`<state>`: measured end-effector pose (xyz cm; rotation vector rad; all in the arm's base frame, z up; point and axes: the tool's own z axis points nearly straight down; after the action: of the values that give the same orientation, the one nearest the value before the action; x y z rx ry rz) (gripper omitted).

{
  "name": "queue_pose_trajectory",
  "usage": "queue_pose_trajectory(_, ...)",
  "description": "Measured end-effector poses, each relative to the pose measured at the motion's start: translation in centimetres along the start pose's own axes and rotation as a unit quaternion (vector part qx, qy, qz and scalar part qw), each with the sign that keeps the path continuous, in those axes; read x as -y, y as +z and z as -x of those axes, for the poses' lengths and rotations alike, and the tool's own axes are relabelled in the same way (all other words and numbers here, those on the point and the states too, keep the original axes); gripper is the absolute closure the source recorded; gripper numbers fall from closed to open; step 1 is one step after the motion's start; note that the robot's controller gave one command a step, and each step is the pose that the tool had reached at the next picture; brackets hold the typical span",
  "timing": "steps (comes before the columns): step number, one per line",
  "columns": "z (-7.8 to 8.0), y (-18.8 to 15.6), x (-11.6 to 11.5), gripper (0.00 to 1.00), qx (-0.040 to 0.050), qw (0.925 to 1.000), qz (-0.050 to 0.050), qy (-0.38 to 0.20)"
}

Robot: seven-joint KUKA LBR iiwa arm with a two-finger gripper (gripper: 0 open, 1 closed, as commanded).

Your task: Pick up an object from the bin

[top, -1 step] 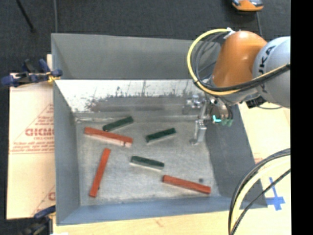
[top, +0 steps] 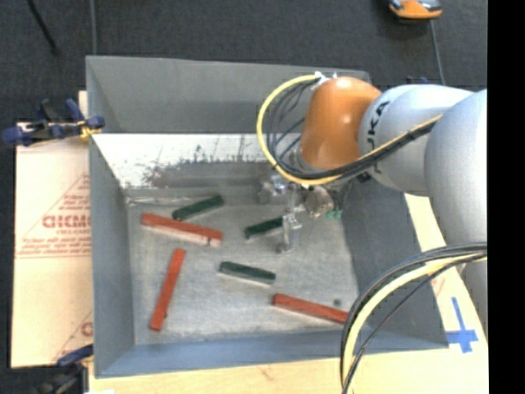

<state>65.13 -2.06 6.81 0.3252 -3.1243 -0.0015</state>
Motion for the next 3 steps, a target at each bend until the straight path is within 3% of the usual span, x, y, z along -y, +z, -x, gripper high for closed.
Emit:
queue_pose_trajectory(1,0.8,-3.5,-1.6,0.0,0.0045,0.9973,-0.002,-0.073)
queue_pose_trajectory(2,0.3,-3.6,-2.6,0.0,0.0021,0.9977,0.0,-0.068)
queue_pose_trajectory(3,-0.3,-0.1,-2.6,0.0,0.0012,0.9974,0.0,-0.071)
